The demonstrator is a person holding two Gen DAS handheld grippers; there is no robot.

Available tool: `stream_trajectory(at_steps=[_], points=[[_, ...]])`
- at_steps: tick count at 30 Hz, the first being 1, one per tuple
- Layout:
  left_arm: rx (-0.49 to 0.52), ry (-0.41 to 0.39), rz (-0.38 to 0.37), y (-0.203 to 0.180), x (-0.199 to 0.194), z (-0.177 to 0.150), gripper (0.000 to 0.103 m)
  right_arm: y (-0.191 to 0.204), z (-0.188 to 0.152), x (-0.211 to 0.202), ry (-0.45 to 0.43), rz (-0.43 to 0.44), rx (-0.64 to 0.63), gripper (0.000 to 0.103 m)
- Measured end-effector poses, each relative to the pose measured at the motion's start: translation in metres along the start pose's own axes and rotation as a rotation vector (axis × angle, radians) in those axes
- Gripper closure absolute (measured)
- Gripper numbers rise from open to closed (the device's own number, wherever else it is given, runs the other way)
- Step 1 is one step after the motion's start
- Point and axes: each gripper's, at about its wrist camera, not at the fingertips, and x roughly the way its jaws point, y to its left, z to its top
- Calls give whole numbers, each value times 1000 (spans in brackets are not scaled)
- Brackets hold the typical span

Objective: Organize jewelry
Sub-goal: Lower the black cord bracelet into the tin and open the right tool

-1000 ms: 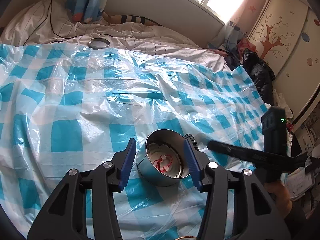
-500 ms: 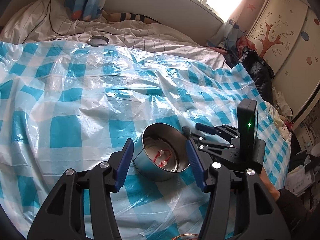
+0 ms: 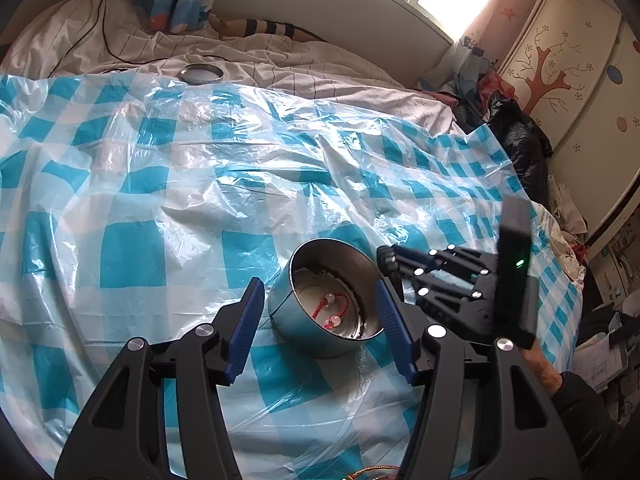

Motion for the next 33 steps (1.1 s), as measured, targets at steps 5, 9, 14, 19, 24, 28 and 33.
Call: stream_trajectory(at_steps=[5, 9, 14, 19, 24, 28, 33], points=[[-2, 1, 3, 2, 1, -1, 47, 0, -1, 2, 4, -20, -5, 93], [-1, 9, 4, 3, 3, -1, 46, -14, 6, -15, -43, 2, 70, 93], [0, 11, 12, 3, 3, -1, 46, -11, 20, -36, -89, 69, 117, 93], [-26, 5, 21, 10, 2, -1, 44, 8, 34, -54, -137, 107, 100, 93], [-45, 9, 34, 14, 3, -1, 43, 19, 41, -68, -182, 138, 103, 93], [-67, 6, 35, 19, 3, 0, 43, 28, 45, -65, -164, 151, 102, 93], [-85, -2, 43, 24, 1, 1, 41, 51, 38, -39, -64, 133, 43, 92]])
